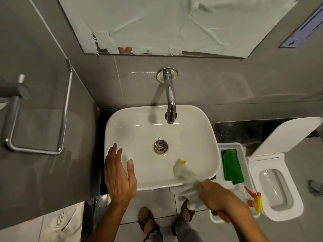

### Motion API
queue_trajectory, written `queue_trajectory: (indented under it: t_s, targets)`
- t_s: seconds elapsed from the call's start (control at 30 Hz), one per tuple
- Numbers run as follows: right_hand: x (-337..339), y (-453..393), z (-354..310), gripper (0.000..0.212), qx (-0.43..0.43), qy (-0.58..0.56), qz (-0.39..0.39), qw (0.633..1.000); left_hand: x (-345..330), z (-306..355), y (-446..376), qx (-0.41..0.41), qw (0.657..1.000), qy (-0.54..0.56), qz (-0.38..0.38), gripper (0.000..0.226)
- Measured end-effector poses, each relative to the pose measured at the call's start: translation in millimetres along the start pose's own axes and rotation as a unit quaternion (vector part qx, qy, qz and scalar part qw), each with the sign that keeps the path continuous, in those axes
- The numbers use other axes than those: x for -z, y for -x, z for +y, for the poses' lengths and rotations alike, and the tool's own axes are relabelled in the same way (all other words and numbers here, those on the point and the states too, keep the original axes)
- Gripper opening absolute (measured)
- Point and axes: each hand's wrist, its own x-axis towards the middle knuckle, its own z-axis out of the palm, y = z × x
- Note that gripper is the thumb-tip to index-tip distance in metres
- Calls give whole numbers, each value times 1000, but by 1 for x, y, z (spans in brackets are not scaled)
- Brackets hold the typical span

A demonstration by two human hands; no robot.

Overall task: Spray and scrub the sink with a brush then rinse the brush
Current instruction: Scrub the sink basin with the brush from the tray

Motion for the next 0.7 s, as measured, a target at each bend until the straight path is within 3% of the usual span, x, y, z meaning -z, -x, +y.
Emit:
queue_trajectory:
  t_s: [0.13,0.23,0.33,0.43,0.57,0.7]
  targets:
    - [-17,-5,-43,31,98,-38,-69,992,-2,0,0,-4,1000,10,8,61]
    - [-25,-28,-96,46,134,-114,-101,979,-3,-3,0,-13,1000,13,17,57]
    - [-24,-52,-141,44,164,-156,-29,974,-5,-5,0,-19,999,13,27,55]
    - [-10,-76,-155,48,135,-182,76,971,-6,-5,0,-18,999,10,24,54]
    - [17,-100,-122,45,41,-188,186,963,-7,-5,0,-22,999,17,27,52]
    - [32,-100,-47,41,-52,-173,168,969,-5,-4,0,-23,999,20,26,52]
